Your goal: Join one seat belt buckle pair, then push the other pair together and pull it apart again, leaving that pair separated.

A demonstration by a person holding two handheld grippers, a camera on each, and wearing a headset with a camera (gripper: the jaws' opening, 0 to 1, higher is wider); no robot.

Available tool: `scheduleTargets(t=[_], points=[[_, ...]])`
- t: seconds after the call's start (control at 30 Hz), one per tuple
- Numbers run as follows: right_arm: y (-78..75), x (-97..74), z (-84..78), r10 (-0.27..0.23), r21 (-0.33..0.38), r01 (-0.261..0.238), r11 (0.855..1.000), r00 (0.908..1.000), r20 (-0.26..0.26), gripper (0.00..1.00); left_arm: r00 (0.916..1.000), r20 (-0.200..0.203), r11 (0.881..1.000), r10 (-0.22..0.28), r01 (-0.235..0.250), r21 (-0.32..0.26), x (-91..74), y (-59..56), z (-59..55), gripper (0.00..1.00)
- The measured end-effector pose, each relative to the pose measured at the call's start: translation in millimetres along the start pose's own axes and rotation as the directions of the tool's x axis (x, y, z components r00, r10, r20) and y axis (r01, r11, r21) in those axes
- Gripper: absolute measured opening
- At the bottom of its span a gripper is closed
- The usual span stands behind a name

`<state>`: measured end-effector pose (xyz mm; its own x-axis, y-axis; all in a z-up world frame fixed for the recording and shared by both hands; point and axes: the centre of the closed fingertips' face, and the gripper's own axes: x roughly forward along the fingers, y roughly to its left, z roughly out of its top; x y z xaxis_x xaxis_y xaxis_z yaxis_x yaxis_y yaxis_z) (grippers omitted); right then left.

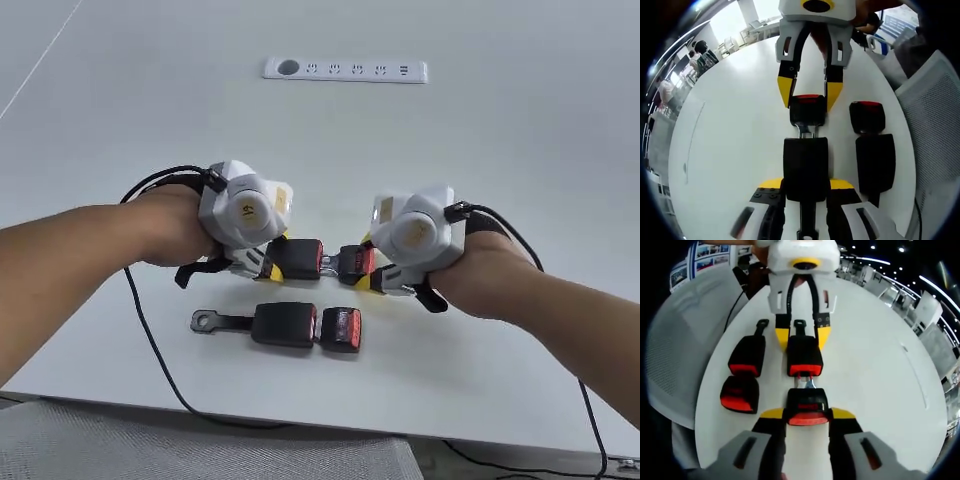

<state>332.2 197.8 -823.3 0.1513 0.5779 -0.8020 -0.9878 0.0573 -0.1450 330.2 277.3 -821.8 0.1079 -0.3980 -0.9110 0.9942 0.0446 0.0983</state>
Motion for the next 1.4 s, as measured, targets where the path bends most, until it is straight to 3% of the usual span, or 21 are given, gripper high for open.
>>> scheduleTargets(t=[0.77, 1.4], points=[[-0.4, 7.4, 9.8, 0.019, 0.022, -0.02, 1.0, 0.9995, 0.023, 0.29, 0.9998, 0.014, 1.0, -0.015, 0.015, 0.002, 0.3, -0.2, 0.6, 0.31], [0.2, 9.9, 14.5, -0.004, 0.026, 0.004, 1.0, 0.9997, 0.023, 0.3, 0.9999, 0.015, 1.0, -0.007, 0.007, -0.02, -0.1, -0.6, -0.6, 0.31]])
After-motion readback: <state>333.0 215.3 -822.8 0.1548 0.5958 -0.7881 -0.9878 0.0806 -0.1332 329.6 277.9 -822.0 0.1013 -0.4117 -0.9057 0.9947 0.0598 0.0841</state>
